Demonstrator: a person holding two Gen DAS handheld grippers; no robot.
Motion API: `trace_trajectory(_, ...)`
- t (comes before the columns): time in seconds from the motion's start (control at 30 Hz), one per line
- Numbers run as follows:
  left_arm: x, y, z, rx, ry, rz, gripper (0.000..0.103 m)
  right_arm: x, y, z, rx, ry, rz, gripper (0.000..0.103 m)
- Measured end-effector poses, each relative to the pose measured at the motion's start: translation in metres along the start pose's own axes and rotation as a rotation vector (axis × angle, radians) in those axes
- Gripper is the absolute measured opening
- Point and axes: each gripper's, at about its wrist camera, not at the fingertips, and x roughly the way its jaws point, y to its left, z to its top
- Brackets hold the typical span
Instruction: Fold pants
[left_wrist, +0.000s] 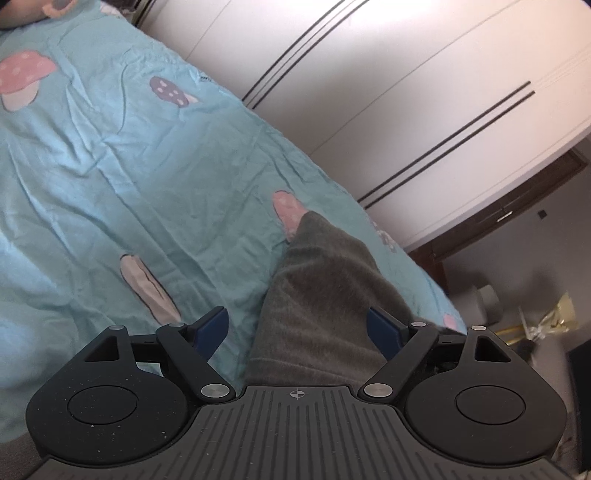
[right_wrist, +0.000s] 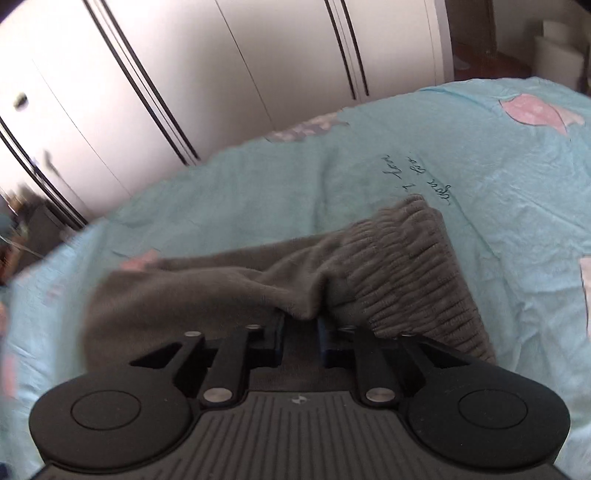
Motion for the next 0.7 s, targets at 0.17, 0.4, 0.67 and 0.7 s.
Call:
trace_trajectory(0.17,0.021,-0.017,-0.007,0.076,0.037,0.066,0.087,-0.056,-0.007,-0.052,0.081,0.026,0.18,0.041)
trace_trajectory(0.4,0.042,-0.063,-0.026,0.257,0.066,0.089,0.087,-0.047,-0.032,-0.09,0.196,0.087,0.166,0.042)
trace_trajectory(0.67,0.054,-0.076,-0.048,0.334,0.099,0.145,0.087,-0.07,-0.024,-0.108,0.125,-0.011,0.213,0.085)
trace_trajectory(0.7,0.057,-0.076,-0.049,0.33,0.107,0.152,0.087,-0.064,-0.021,-0.109,0.113,0.024,0.175,0.085)
